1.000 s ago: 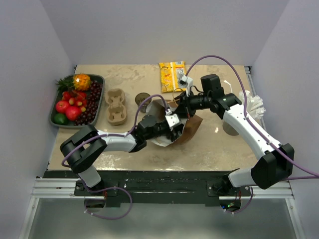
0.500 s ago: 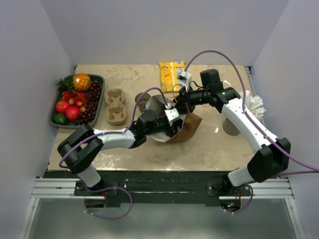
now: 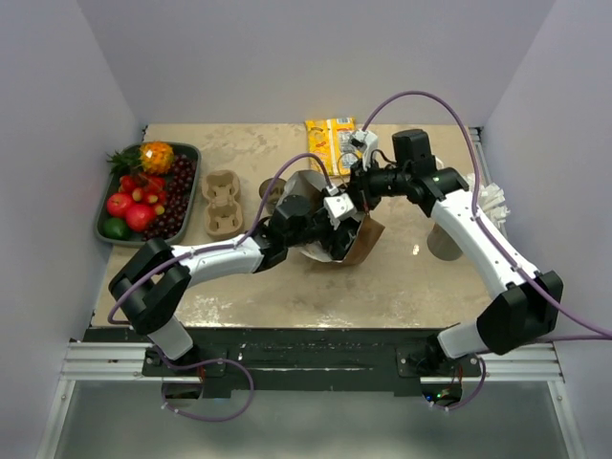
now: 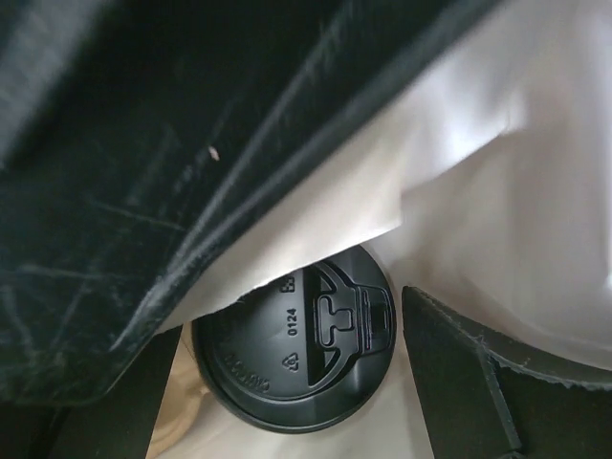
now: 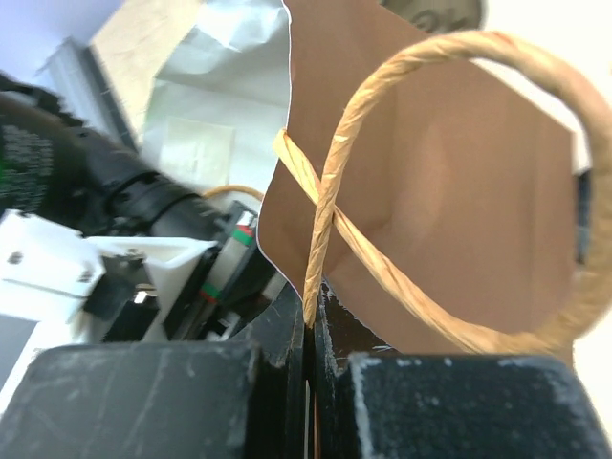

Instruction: Pack the takeout coffee

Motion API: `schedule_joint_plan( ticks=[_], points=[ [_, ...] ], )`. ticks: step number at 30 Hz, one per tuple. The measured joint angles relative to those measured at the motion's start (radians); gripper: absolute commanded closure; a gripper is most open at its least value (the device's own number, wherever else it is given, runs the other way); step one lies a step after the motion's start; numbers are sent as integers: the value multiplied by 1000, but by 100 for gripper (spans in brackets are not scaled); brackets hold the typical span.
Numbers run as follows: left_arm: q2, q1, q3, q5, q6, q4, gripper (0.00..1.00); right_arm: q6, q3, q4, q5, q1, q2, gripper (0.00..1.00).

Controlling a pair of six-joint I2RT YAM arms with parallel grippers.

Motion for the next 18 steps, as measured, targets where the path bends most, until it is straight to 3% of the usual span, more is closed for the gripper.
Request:
schedule_joint_plan(
  ticks=[8, 18],
  points=[
    [20, 1, 107, -5, -5, -90, 1, 33, -47, 76, 131, 5, -73, 100],
    [21, 10, 119, 27, -10, -131, 1, 68, -76, 103, 151, 7, -78, 100]
  ],
)
